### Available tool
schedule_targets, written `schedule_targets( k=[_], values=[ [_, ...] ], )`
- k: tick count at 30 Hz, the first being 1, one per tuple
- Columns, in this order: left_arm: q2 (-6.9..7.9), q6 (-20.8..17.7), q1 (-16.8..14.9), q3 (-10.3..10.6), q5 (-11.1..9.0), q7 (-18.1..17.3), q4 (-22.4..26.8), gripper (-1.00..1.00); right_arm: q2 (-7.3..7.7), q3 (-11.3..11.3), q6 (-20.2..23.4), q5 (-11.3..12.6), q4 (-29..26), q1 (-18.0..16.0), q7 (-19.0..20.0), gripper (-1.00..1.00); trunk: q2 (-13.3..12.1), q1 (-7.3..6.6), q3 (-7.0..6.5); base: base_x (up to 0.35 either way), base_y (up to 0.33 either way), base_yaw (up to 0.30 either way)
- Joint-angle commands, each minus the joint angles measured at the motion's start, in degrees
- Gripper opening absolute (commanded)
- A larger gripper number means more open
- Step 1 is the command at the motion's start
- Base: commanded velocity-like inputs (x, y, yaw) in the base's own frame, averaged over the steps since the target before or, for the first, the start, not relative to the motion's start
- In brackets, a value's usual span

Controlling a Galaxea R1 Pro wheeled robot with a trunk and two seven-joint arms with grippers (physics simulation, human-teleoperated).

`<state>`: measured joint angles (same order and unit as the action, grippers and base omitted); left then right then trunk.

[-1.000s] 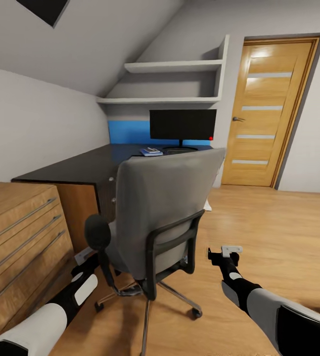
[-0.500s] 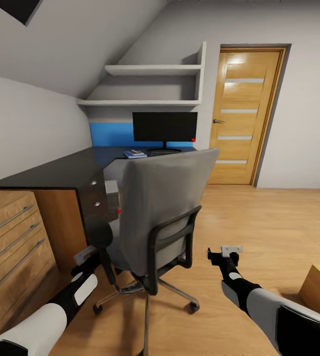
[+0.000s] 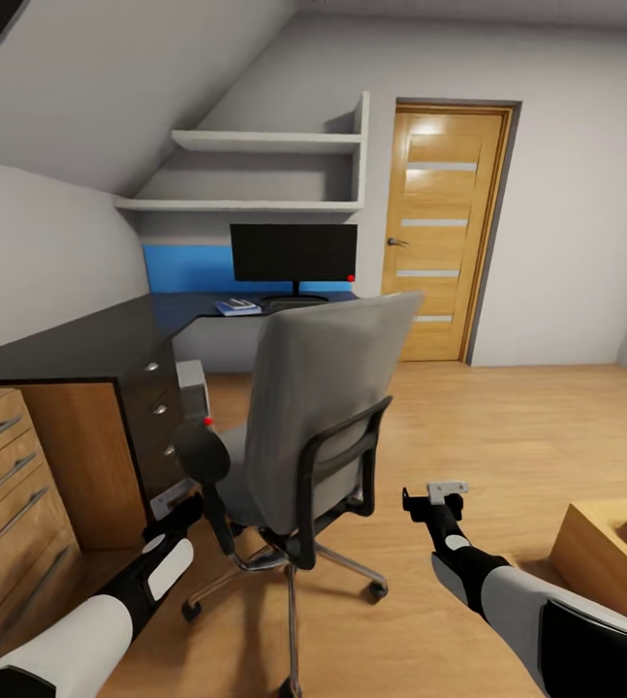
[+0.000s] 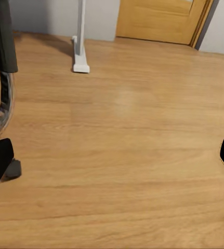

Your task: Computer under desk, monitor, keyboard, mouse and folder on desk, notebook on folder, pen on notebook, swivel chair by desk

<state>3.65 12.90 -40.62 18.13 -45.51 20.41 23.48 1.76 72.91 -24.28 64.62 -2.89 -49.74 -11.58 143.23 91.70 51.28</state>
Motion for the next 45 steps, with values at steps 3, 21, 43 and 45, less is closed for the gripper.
schedule_targets(
  k=[3,21,43,45],
  values=[
    [0.04,0.2,0.0,2.5,-0.5,0.3,0.1,1.00,0.03,0.5,0.0,0.1,-0.2,0.0,-0.5,1.00,0.0,0.00,-0.06,0.224,-0.048,-0.126],
    [0.13,0.3,0.0,3.0,-0.5,0.3,0.1,1.00,0.04,0.5,0.0,0.1,-0.2,0.0,-0.5,1.00,0.0,0.00,-0.58,0.067,-0.078,-0.160],
    [0.13,0.3,0.0,3.0,-0.8,0.3,0.1,1.00,-1.67,0.5,0.1,0.0,-0.2,0.2,-0.6,1.00,0.0,0.00,-0.62,-0.199,0.047,-0.015],
    [0.13,0.3,0.0,3.0,-0.8,0.3,0.1,1.00,-1.67,0.5,0.1,0.0,-0.2,0.2,-0.6,1.00,0.0,0.00,-0.62,-0.326,0.019,0.000]
  ],
)
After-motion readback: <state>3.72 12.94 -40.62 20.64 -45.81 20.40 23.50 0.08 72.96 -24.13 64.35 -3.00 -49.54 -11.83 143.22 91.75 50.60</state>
